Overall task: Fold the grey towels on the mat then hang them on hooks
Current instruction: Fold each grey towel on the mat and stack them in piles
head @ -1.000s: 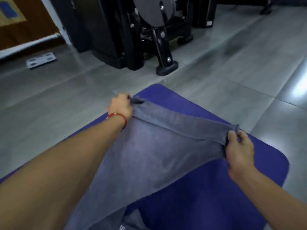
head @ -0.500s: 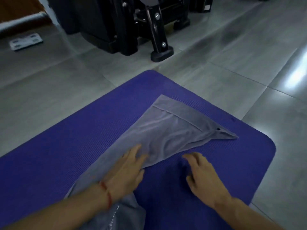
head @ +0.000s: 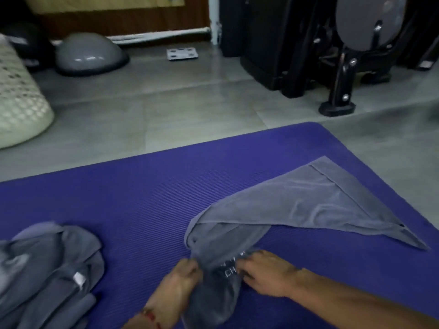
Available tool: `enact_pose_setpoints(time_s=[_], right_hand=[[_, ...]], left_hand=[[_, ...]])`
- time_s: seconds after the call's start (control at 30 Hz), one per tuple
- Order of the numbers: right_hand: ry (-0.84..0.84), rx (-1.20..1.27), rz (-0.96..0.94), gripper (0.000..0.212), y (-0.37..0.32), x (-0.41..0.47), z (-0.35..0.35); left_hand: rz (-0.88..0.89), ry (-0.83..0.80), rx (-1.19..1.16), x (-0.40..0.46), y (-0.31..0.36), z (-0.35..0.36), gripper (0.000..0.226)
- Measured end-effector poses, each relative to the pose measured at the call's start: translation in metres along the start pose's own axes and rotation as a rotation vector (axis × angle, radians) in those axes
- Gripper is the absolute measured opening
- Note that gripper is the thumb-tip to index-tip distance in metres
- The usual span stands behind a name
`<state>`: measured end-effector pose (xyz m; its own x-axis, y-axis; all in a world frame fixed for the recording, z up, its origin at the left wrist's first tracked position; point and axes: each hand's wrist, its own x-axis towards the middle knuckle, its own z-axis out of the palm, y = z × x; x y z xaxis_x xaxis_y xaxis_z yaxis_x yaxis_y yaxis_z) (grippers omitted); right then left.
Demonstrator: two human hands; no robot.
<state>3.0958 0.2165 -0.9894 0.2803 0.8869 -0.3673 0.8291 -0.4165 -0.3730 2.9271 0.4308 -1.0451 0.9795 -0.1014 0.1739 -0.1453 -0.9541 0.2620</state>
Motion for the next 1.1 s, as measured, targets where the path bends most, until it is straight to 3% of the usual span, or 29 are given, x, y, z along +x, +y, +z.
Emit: enact_pose_setpoints(time_s=[0.1, 0.17, 0.23, 0.37, 0.47, 0.53, 0.6, 0.67, 0.7, 0.8, 0.87, 0.93, 1.0, 1.1], right_hand=[[-0.095, 0.317, -0.019, 0.008, -0.049, 0.007, -0.009], [-0.227, 0.351, -0.157, 0.015, -0.072, 0.005, -0.009], [-0.242, 0.305, -0.159, 0.025, -0.065, 0.002, -0.006], [0.123, 0.084, 0.064, 0.021, -0.010, -0.001, -0.010], [0.255, 0.052, 0.057, 0.043, 0.016, -0.001, -0.008], [0.173, -0.026, -0.119, 0.054, 0.018, 0.003, -0.003], [0.035, -0.038, -0.215, 0.045, 0.019, 0.005, 0.006], [-0.158, -0.008, -0.100, 0.040, 0.032, -0.001, 0.005], [-0.282, -0.024, -0.031, 0.039, 0.042, -0.005, 0.003], [-0.607, 0.075, 0.063, 0.051, 0.065, -0.019, -0.013], [-0.688, 0.186, 0.100, 0.055, 0.065, -0.020, -0.028], [-0.542, 0.265, 0.099, 0.041, 0.056, -0.010, -0.040], [-0.254, 0.200, 0.091, 0.032, 0.042, 0.014, -0.048], [-0.048, 0.034, -0.081, 0.037, 0.020, 0.067, -0.052]], left_hand=[[-0.207, 0.289, -0.126, 0.017, -0.017, -0.068, 0.026], [-0.362, 0.414, -0.186, 0.029, -0.019, -0.089, 0.032], [-0.485, 0.444, -0.273, 0.044, -0.007, -0.091, 0.031], [-0.506, 0.213, -0.349, 0.036, 0.031, -0.074, 0.021], [-0.516, 0.077, -0.574, 0.021, 0.072, -0.069, 0.022], [-0.548, -0.047, -0.830, 0.020, 0.100, -0.065, 0.021], [-0.627, -0.052, -0.926, 0.021, 0.107, -0.057, 0.017], [-0.774, 0.075, -0.737, 0.016, 0.083, -0.044, 0.011], [-0.818, 0.082, -0.583, 0.011, 0.065, -0.041, 0.018], [-0.931, -0.226, -0.269, -0.011, 0.028, -0.029, 0.072], [-0.977, -0.360, -0.269, -0.021, 0.030, -0.018, 0.071], [-0.895, -0.350, -0.234, -0.026, 0.044, -0.004, 0.059], [-0.873, -0.337, -0.249, -0.025, 0.058, 0.002, 0.045], [-0.932, -0.362, -0.264, -0.020, 0.073, 0.003, 0.049]])
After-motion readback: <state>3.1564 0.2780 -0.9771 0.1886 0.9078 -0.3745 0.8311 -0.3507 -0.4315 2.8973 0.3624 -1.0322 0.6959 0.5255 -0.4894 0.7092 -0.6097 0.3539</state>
